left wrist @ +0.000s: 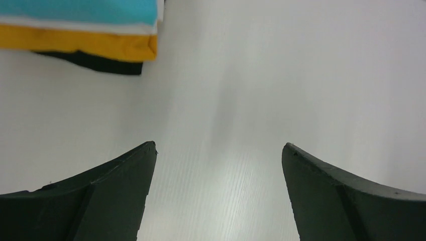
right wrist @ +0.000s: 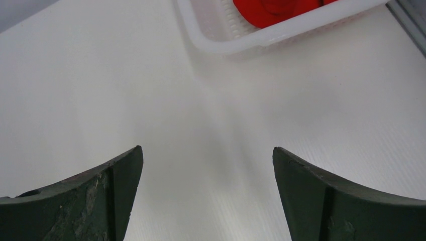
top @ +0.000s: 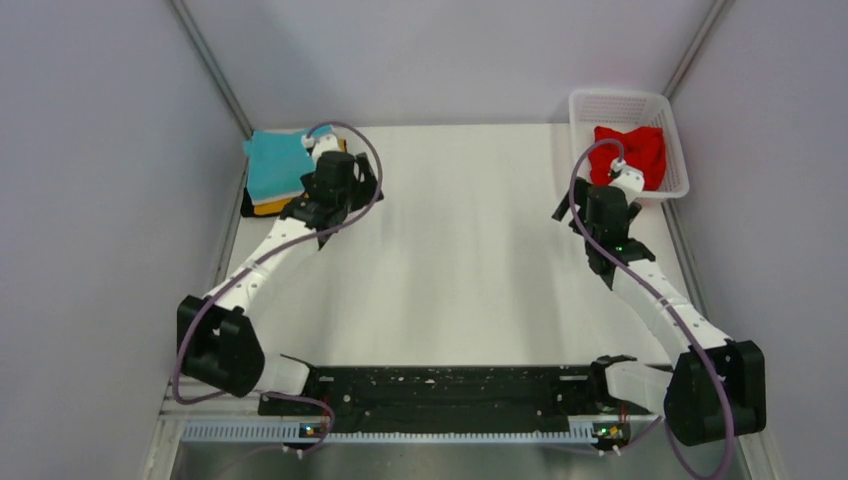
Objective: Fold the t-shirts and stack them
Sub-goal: Reset both arms
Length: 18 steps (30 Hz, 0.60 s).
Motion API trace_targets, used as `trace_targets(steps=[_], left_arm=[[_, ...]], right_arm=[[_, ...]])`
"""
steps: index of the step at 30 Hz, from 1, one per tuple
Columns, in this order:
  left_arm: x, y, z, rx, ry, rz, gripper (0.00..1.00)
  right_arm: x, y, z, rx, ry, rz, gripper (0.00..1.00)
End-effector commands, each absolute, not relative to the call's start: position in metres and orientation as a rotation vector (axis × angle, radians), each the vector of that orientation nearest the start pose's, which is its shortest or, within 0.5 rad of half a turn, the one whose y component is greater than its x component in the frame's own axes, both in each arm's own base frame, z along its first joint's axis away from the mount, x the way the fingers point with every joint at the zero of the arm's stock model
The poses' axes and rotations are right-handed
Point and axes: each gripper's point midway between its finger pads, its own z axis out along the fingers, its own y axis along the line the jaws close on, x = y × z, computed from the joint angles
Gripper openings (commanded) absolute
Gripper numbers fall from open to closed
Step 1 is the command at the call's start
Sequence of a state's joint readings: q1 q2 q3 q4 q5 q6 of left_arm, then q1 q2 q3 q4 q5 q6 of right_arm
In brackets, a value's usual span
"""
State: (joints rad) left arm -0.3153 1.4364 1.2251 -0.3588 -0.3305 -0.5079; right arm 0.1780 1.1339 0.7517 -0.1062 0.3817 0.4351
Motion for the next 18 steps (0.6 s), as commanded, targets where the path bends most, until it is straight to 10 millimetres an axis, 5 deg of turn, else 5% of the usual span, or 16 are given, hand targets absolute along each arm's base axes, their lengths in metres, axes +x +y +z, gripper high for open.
trace_targets(steps=[1, 9, 18], left_arm=[[0.380, -0.112, 0.194, -0.506, 2.055, -0.268, 0.99], [0.312, -0.104, 0.144, -0.636, 2.092, -0.278, 0.99], [0.297, -0.084, 0.154, -0.676, 2.022, -0.218, 0.99]], right_arm=[[0.370, 0.011, 0.185, 0.615, 1.789, 0.084, 0.99], [0.366, 0.000, 0.166, 0.719, 1.755, 0.052, 0.99], [0.369, -0.002, 0.152, 0.733, 1.763, 0.027, 0.99]])
